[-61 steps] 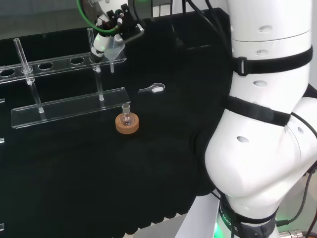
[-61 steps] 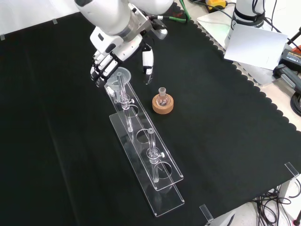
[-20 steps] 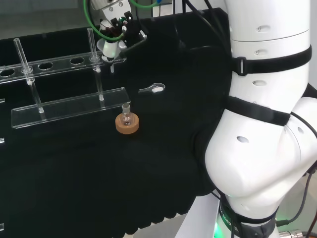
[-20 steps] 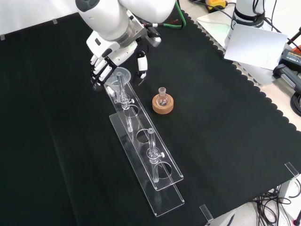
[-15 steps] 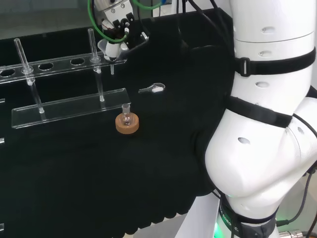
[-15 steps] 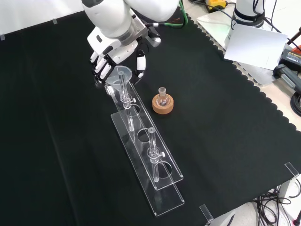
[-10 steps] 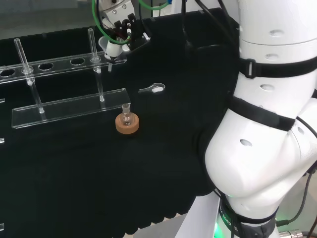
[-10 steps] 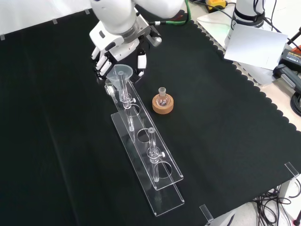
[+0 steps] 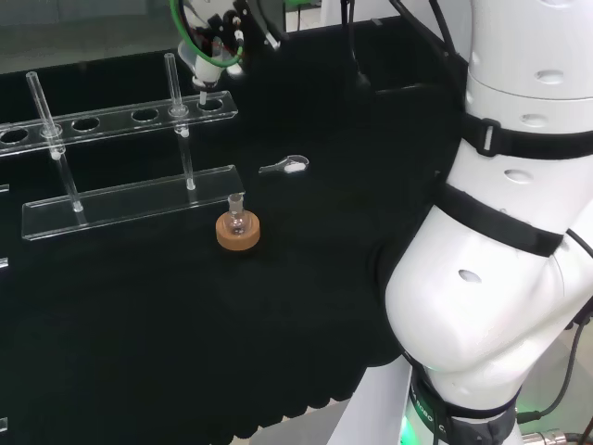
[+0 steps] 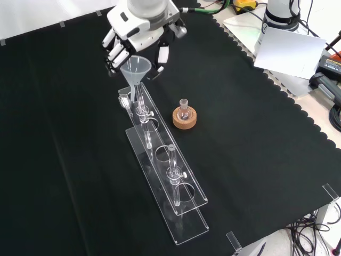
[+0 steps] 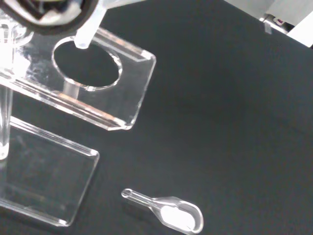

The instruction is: Pick up the funnel from the transparent funnel stand.

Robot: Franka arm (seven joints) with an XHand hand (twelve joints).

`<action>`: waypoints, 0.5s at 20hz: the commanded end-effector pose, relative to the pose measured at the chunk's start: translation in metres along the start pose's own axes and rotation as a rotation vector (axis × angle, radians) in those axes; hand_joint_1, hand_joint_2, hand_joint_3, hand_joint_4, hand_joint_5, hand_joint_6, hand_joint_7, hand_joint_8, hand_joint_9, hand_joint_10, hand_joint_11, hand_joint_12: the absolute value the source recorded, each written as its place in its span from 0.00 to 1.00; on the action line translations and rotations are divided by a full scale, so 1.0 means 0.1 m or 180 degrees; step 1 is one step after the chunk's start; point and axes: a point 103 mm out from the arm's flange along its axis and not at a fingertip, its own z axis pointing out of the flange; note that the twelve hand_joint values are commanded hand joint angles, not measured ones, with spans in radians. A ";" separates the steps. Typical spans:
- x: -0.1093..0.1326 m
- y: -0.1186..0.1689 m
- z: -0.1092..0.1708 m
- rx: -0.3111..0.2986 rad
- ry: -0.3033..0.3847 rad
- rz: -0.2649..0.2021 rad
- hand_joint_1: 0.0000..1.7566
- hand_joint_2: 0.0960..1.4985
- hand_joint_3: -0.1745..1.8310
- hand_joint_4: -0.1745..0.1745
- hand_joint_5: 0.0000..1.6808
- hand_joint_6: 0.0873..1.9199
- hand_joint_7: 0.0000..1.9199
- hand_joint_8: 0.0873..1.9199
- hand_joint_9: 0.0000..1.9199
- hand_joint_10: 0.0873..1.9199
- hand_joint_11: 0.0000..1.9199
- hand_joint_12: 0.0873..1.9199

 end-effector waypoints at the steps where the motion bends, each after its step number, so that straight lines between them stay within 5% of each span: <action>1: -0.28 -0.39 -0.43 -0.0034 -0.0110 0.0152 0.53 0.46 0.43 0.54 0.44 0.41 0.45 0.36 0.62 0.21 0.36 0.62; 10: -0.36 -0.96 -0.49 0.0057 -0.0206 0.0297 0.54 0.46 0.43 0.44 0.44 0.43 0.48 0.38 0.65 0.20 0.46 0.54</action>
